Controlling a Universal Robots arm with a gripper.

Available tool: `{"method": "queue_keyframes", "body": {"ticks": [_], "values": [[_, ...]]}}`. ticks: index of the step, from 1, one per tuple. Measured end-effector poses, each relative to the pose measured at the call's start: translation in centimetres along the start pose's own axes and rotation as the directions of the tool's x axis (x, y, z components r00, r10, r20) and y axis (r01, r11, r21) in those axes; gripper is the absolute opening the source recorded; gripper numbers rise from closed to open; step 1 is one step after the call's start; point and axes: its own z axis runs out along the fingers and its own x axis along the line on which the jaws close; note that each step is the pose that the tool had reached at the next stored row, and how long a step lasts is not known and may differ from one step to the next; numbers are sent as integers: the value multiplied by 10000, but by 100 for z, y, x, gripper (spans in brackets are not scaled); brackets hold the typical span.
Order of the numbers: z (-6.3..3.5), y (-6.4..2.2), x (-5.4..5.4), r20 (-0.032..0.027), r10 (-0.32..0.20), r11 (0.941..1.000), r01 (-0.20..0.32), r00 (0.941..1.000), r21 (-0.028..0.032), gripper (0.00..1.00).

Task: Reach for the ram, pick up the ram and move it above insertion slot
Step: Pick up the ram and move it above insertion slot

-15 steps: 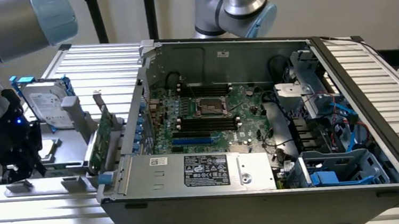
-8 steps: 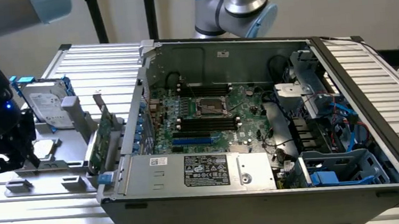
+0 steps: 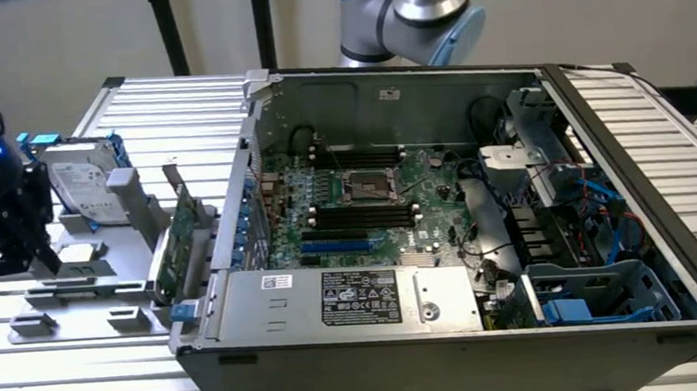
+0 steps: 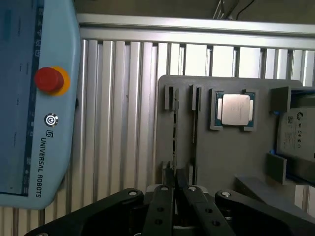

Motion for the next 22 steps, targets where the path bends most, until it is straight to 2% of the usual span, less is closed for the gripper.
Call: {"method": "queue_keyframes", "body": {"ticks": [5, 10, 18, 20, 22], "values": [[-236, -92, 2, 1, 0, 10000, 0, 10000, 0, 13], [-470, -239, 6, 21, -10, 10000, 10, 10000, -1, 13], [-842, -564, 16, 145, -50, 10000, 50, 9999, -5, 13], [-915, -651, 19, 189, -59, 10000, 59, 9998, -4, 13], [-973, -743, 22, 256, -66, 10000, 66, 9996, -1, 13]]}}
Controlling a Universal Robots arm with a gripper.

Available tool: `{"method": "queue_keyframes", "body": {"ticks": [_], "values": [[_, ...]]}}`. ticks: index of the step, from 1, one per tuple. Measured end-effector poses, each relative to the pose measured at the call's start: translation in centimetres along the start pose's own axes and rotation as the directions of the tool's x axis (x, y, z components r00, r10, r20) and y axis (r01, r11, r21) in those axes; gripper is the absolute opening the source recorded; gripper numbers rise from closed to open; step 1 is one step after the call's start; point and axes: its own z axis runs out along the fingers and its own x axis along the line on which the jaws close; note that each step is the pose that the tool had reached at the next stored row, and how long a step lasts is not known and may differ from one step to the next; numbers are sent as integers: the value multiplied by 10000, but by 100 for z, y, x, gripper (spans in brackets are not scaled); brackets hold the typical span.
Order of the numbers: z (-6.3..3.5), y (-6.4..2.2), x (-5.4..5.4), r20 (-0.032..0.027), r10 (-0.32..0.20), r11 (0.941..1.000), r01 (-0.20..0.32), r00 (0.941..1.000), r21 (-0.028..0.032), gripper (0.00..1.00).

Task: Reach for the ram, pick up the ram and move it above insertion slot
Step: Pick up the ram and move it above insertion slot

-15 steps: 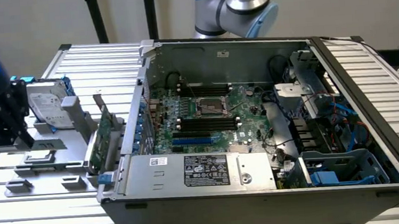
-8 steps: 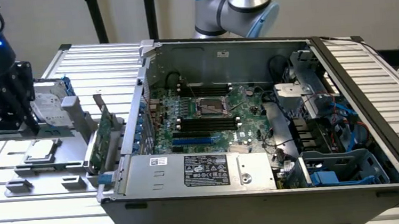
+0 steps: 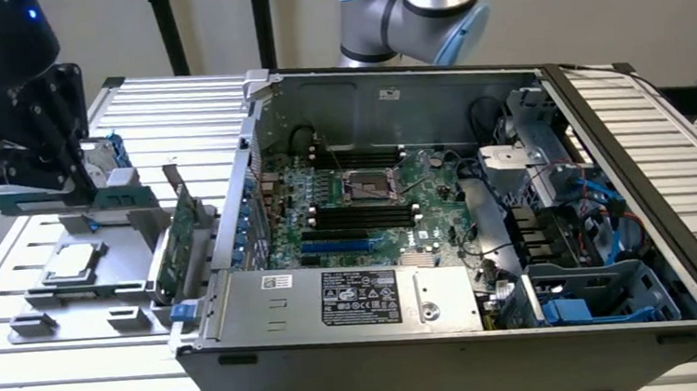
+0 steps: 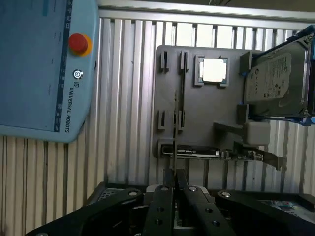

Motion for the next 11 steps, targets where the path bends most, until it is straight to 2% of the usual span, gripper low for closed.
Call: {"method": "queue_keyframes", "body": {"ticks": [3, 8, 11], "values": [[-47, -132, 4, 170, -7, 10000, 7, 9999, 6, 13], [-99, -357, 12, 500, -23, 10000, 22, 9987, 19, 13], [-117, -494, 17, 663, -30, 10000, 28, 9978, 27, 13]]}}
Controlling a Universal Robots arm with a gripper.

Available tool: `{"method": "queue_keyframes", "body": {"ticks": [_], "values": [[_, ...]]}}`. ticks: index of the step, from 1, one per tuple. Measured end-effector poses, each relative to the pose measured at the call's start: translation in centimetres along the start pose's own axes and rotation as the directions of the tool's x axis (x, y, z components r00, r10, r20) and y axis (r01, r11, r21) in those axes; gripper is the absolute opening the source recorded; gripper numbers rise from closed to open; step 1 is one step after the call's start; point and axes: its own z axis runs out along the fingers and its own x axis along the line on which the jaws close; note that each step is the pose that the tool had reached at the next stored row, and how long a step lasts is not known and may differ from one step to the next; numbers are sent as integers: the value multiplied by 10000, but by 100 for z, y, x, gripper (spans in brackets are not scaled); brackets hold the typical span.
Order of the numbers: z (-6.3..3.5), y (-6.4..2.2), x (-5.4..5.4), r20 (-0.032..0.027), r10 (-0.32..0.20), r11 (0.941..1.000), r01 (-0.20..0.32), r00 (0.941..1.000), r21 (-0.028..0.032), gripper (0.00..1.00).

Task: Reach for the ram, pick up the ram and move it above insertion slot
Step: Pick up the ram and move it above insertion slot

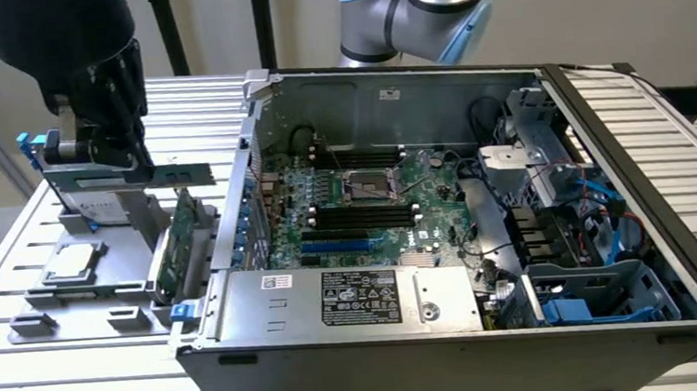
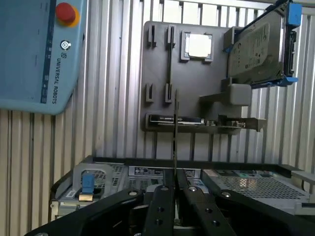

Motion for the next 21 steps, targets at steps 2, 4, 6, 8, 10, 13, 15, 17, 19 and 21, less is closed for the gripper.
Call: {"method": "queue_keyframes", "body": {"ticks": [2, 4, 6, 8, 10, 13, 15, 17, 19, 21], "values": [[-9, -90, 4, 74, -4, 10000, 4, 10000, 2, 13], [-13, -181, 7, 115, -5, 10000, 5, 9999, 5, 13], [-17, -272, 10, 139, -8, 10000, 7, 9999, 6, 13], [-21, -362, 12, 152, -8, 10000, 8, 9999, 5, 13], [-25, -454, 12, 157, -7, 10000, 7, 9999, 6, 13], [-31, -588, 11, 160, -7, 10000, 7, 9999, 6, 13], [-34, -682, 11, 162, -8, 10000, 8, 9999, 6, 13], [-38, -772, 10, 162, -8, 10000, 8, 9999, 6, 13], [-41, -862, 6, 162, -8, 10000, 8, 9999, 6, 13], [-45, -955, -3, 161, -9, 10000, 9, 9999, 6, 13]]}}
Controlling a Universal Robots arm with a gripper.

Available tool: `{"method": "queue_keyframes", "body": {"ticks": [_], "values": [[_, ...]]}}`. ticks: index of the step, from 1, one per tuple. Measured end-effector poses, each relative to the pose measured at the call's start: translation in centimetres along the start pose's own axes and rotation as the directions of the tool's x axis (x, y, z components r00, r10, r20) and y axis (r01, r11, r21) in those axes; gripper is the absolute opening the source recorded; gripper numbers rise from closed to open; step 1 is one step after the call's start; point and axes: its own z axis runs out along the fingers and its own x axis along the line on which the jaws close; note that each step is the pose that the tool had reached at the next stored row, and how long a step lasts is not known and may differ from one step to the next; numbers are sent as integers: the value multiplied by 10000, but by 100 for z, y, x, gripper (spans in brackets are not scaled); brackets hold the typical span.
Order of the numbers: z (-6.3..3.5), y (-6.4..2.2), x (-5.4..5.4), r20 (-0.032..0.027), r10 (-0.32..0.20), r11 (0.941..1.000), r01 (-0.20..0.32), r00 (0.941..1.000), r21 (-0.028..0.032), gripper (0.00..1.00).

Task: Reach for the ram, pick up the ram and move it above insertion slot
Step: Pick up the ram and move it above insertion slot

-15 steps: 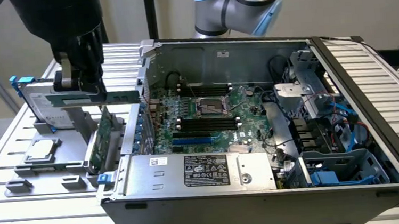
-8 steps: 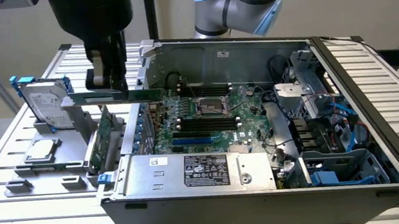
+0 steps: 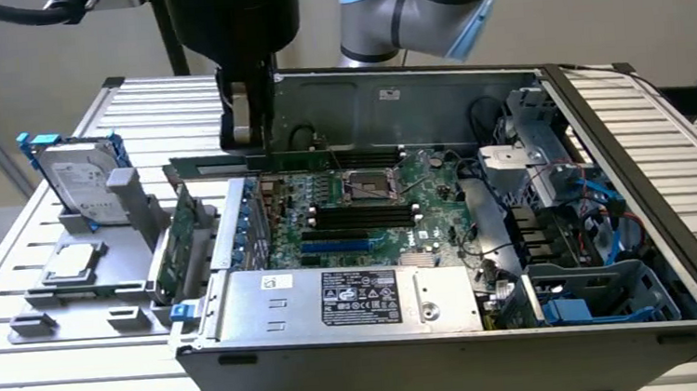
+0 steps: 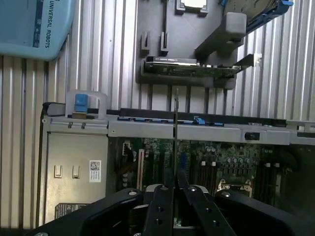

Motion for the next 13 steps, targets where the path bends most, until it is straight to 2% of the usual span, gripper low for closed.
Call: {"method": "queue_keyframes", "body": {"ticks": [5, 13], "values": [[8, -180, -91, 1, 1, 10000, -1, 10000, 1, 13], [43, -369, -342, -15, 2, 10000, -2, 10000, 0, 13]]}}
